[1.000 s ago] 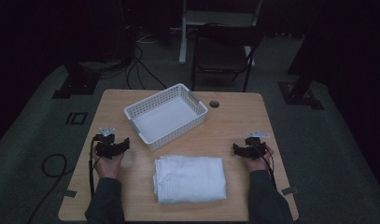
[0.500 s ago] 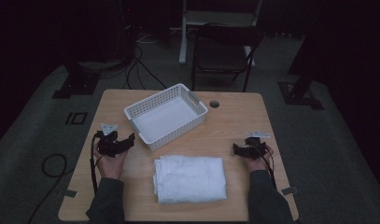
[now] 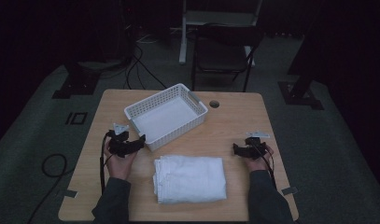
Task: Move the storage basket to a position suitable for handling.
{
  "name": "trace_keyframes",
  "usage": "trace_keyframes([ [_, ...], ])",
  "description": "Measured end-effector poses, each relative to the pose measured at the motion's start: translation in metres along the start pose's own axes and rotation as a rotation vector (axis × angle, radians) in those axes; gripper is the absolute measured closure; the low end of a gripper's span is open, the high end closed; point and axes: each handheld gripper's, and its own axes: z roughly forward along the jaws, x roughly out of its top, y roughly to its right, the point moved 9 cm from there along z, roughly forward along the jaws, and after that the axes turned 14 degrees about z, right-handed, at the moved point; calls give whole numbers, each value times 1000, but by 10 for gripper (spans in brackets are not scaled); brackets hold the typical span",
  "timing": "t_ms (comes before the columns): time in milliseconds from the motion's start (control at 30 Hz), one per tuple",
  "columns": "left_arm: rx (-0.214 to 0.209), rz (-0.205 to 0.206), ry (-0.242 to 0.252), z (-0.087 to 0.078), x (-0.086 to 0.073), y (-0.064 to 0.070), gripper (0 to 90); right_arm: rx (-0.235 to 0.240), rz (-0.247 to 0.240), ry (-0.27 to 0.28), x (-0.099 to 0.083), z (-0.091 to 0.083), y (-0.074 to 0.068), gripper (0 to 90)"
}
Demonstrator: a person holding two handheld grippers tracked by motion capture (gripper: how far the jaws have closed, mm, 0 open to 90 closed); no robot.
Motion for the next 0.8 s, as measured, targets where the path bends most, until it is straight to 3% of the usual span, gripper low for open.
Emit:
trace_keyframes([
  [400, -18, 23, -33, 13, 0, 11, 278, -2, 1, 0, 0, 0, 0, 141],
  [633, -37, 35, -45, 19, 0, 16, 361, -4, 3, 1, 0, 0, 0, 141],
  [800, -17, 31, -51, 19, 1, 15, 404, -4, 4, 1, 0, 0, 0, 141],
])
